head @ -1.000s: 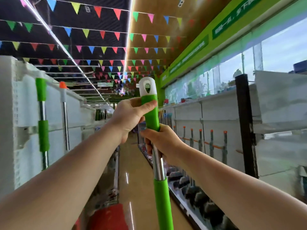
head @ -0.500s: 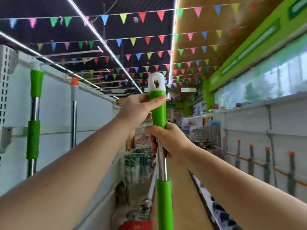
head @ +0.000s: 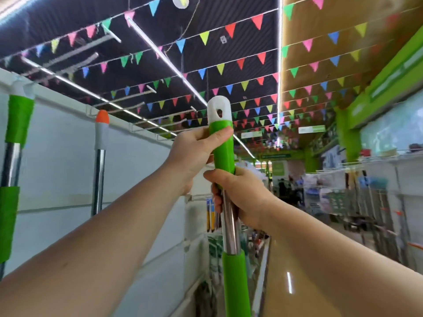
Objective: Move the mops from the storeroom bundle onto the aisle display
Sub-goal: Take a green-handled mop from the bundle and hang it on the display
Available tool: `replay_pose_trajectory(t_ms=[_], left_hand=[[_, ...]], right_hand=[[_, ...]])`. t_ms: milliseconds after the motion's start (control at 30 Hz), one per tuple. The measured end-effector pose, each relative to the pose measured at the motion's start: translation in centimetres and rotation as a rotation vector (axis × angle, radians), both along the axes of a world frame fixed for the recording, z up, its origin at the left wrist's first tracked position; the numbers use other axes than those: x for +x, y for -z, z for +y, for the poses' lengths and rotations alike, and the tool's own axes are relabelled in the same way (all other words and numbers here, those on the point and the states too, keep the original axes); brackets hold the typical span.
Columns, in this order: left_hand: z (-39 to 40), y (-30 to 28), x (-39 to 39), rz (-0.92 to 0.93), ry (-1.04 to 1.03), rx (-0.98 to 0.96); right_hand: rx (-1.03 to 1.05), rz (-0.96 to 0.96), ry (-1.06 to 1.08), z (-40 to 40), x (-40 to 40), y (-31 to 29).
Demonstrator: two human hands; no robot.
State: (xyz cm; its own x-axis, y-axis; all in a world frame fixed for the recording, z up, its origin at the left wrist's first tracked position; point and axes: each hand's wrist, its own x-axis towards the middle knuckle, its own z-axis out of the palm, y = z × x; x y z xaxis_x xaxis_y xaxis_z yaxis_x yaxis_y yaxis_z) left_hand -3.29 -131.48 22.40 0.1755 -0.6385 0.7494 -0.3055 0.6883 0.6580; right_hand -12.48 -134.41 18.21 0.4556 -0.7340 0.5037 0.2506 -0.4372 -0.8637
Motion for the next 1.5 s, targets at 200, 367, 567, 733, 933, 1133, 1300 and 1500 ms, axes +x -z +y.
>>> replay_pose_trajectory(t_ms=[200, 367, 567, 733, 933, 1133, 1300, 1500], left_hand=[[-7.1, -0.5, 0.8, -0.017, -0.209, -0.014], [-11.9, -1.2, 1.5, 0.008, -0.385, -0.033], [-15.7, -2.6, 3.0, 0.016, -0.571, 0.029], [-17.9, -3.3, 5.3, -0.058, -0.651, 0.065], [-21.7, -4.8, 8.0, -0.066, -0.736, -0.010], [-24.4, -6.8, 10.6, -0.037, -0.835, -0.097], [-26.4, -9.0, 11.5, -0.022, -0.941, -0.193], [-28.4, -10.1, 11.9, -0.056, -1.055, -0.222]], right_hand=[[-0.013, -0.025, -0.191, -8.7, 1.7, -0.5], [-0.029, -0.046, -0.371, -15.1, 3.7, -1.0], [-0.001, -0.063, -0.593, -20.1, 7.1, -2.5], [-0.018, -0.093, -0.662, -23.1, 9.9, -3.7], [-0.018, -0.099, -0.686, -26.4, 13.0, -5.7], [-0.034, -0.135, -0.807, -28.8, 16.2, -8.0], [-0.046, -0.187, -0.928, -30.8, 18.2, -10.3], [0.001, -0.241, -1.028, -32.8, 20.0, -11.4]])
